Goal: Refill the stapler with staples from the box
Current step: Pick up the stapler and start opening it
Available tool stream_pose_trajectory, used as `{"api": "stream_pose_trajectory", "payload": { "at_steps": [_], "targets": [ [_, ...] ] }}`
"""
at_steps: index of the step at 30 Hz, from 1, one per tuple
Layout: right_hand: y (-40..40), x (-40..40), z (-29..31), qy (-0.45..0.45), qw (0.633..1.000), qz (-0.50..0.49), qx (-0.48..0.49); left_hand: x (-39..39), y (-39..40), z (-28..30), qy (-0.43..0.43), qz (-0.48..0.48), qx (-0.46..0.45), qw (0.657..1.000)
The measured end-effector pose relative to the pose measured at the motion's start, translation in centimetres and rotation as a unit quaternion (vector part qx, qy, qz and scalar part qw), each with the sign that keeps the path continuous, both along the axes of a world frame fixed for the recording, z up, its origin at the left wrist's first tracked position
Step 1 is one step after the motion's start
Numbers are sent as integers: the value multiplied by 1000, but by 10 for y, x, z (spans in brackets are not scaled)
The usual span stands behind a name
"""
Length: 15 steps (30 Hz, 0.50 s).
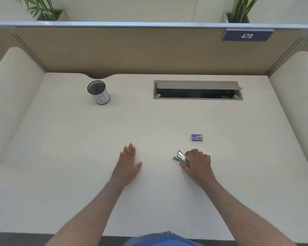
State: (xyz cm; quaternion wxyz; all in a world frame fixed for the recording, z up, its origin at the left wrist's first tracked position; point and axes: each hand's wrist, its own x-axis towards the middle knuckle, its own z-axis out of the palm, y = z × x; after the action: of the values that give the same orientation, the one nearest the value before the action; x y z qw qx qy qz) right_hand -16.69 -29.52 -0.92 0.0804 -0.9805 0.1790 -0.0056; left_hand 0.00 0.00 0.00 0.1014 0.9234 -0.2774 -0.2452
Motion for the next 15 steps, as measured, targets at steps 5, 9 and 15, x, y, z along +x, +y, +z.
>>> {"api": "stream_pose_trajectory", "payload": {
  "at_steps": [5,9,15],
  "targets": [
    [6,3,2,-19,999,-47,19,-11,-6,1,10,37,-32,999],
    [6,3,-2,-26,997,-61,39,-15,-13,2,17,52,-52,997],
    [11,12,13,-9,982,-108,157,-28,-38,26,88,161,-164,969]
  ]
}}
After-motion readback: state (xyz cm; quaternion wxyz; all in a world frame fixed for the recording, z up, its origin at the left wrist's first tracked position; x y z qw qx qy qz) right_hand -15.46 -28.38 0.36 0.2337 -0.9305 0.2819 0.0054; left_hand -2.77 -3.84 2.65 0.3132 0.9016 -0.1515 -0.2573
